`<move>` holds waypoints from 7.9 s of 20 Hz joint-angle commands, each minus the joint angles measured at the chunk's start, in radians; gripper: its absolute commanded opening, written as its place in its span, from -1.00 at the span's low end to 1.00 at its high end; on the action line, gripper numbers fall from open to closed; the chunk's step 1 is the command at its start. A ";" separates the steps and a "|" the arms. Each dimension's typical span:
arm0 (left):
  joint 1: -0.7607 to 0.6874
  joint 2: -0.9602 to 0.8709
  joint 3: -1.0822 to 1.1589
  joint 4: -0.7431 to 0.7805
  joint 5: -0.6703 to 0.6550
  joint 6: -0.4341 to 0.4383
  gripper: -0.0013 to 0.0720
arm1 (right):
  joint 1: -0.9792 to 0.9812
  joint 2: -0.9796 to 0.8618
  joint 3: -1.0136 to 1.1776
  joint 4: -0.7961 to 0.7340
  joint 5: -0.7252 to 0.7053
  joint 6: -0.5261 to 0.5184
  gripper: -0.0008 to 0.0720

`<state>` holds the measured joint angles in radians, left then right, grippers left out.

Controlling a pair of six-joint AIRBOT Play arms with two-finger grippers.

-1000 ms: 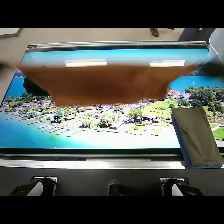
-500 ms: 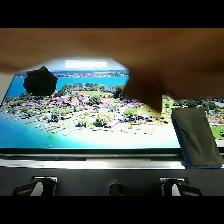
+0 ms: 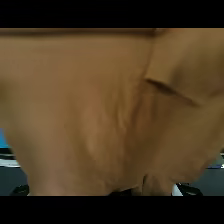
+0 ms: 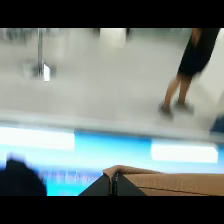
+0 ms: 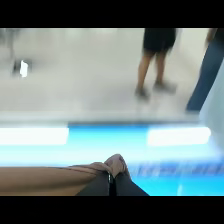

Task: Fold the shirts.

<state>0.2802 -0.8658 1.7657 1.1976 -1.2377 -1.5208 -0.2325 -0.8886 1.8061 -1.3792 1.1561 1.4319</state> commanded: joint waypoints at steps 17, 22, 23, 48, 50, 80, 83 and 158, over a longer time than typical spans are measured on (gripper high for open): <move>-0.030 -0.833 -0.320 -0.313 0.374 0.127 -0.89 | 0.093 -0.884 -0.082 0.165 -0.188 0.331 -0.89; -0.036 -0.840 -0.294 -0.287 0.150 0.146 -0.89 | 0.014 -0.850 -0.083 0.161 0.163 0.298 -0.89; -0.037 -0.843 -0.294 -0.256 0.096 0.146 -0.89 | 0.015 -0.857 -0.084 0.165 0.244 0.281 -0.88; -0.034 -0.853 -0.385 -0.015 -0.359 0.186 -0.89 | 0.107 -0.842 -0.281 -0.040 0.363 0.284 -0.88; -0.043 -0.861 -0.409 -0.019 -0.359 0.182 -0.89 | 0.107 -0.853 -0.281 0.013 0.351 0.285 -0.88; 0.121 -0.318 -1.237 -0.076 0.000 0.240 -0.88 | -0.013 -0.213 -1.110 0.016 0.286 0.159 0.22; 0.121 -0.318 -1.237 -0.080 -0.011 0.240 -0.88 | -0.013 -0.201 -1.229 0.156 0.236 0.085 0.23; -0.156 -0.791 -0.262 -0.171 -0.237 0.081 0.87 | 0.098 -0.890 -0.412 0.407 0.100 0.034 0.20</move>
<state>0.1326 -1.6615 1.5024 1.0264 -1.4456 -1.4410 -0.1722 -1.7798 1.3914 -0.9951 1.2675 1.4673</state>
